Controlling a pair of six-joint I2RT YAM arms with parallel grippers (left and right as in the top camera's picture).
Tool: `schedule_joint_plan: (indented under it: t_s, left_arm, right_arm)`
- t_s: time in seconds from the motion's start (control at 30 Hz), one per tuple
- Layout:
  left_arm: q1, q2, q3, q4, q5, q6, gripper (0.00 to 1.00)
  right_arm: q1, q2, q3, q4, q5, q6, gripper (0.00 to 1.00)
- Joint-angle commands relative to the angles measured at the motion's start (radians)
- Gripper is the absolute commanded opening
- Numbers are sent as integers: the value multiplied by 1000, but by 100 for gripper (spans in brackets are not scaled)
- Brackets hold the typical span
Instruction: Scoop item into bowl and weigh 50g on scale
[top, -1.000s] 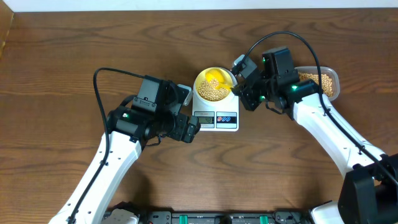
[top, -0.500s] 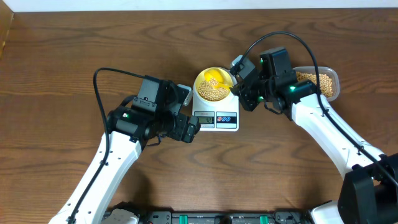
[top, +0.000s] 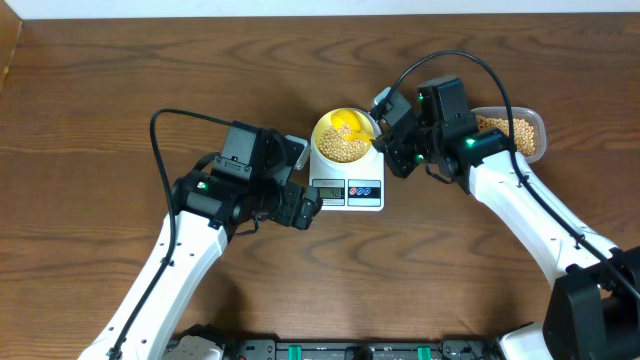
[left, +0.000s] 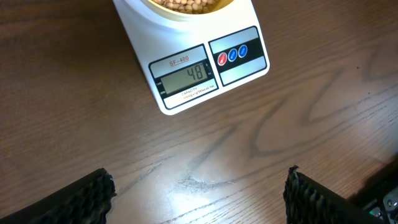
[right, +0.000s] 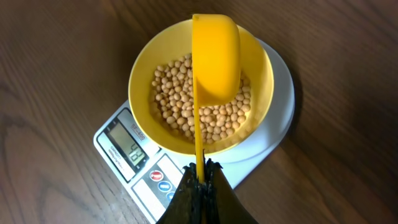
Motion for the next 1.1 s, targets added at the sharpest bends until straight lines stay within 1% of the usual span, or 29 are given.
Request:
schedule_joint_plan:
  t_s: [0.0,0.13,0.2,0.33,0.63,0.77,1.07]
  left_arm:
    - [4,-14,-9,-2,9,-3,89]
    - [4,-14,-9,-2,9,-3,89]
    - [4,-14,-9,-2,9,-3,89]
    - [4,-14,-9,-2,9,-3,89]
    - [4,-14,-9,-2,9,-3,89]
    - [4,-14,-9,-2,9,-3,89]
    - [4,-14,-9,-2,9,-3,89]
  right_arm:
    - [6,13,16,4,-43,4,1]
    - [5,13,16,7,-48,2,1]
    - [6,13,16,5,-41,-37,1]
    - [6,13,16,7,13,-54,1]
    - [7,13,16,7,10,-69,1]
    - [7,13,16,5,10,-110,1]
    - [7,13,16,8,-6,-109,1]
